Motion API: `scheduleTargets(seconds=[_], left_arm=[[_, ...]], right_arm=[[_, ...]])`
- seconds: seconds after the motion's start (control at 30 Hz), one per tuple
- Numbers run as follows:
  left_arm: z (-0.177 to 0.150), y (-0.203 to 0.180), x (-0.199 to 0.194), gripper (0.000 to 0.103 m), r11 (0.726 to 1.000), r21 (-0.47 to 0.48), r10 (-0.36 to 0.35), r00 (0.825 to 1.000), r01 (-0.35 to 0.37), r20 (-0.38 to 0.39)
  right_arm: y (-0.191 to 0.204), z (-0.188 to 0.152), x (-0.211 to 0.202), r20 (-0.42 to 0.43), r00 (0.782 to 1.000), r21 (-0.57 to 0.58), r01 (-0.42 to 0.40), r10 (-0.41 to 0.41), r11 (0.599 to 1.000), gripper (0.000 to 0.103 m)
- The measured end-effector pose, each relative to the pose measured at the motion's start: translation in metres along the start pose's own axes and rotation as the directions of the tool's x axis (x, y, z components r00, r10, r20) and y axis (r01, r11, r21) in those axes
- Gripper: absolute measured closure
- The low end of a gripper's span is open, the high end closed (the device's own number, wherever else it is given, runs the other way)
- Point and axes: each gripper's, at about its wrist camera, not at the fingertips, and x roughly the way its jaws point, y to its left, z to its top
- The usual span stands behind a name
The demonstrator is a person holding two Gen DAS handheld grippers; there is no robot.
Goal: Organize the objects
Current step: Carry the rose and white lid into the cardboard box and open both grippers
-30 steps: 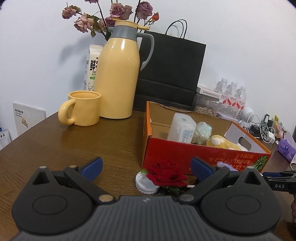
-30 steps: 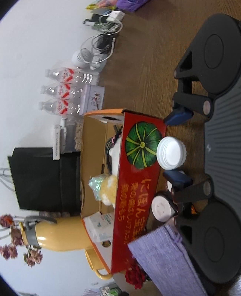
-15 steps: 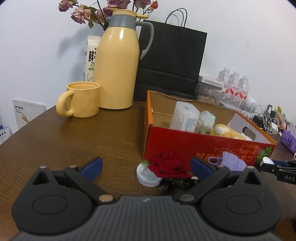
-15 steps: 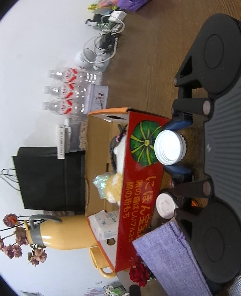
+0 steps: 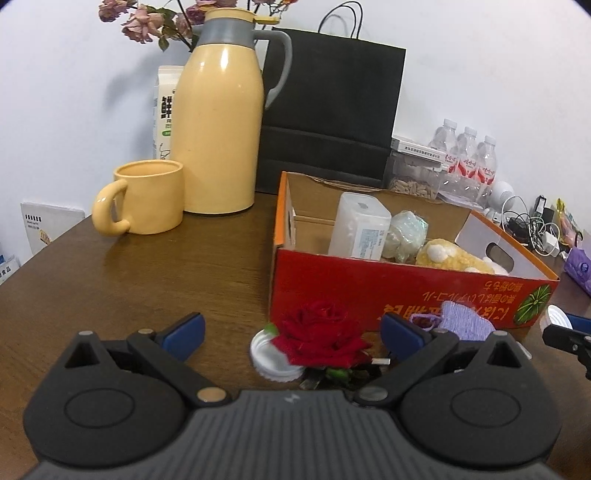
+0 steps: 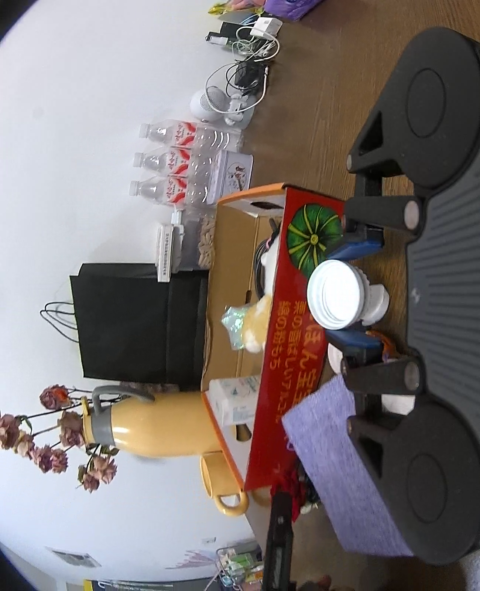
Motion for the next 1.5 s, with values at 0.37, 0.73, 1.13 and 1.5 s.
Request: scheduleTargets(seconds=[0.37,0.73,1.13,1.5], left_arm=[[-0.001,-0.01,0.013,0.056,0.999,0.028,-0.033,0.998,0.035,-0.051],[-0.001,-0.014,-0.003,0.062,0.998,0.053,-0.02,1.0,0.019,0.023],[0.025,-0.037,-0.036,0.062,0.991,0.099,-0.104,0.982,0.089,0.156],[0.067,-0.071,-0.003,0.062,0.981,0.138,-0.166,0.962,0.138,0.216]], right_arm=[[0.003,-0.002,0.0,-0.005,1.0,-0.007,-0.008,0.008,1.0,0.064],[0.006,-0.003,-0.001,-0.002,1.0,-0.014,-0.01,0.01,1.0,0.064],[0.006,0.017,-0.009,0.072,0.997,-0.03,-0.014,0.016,0.999,0.064],[0.011,0.073,0.021,0.143,0.989,-0.074,-0.012,0.023,0.997,0.064]])
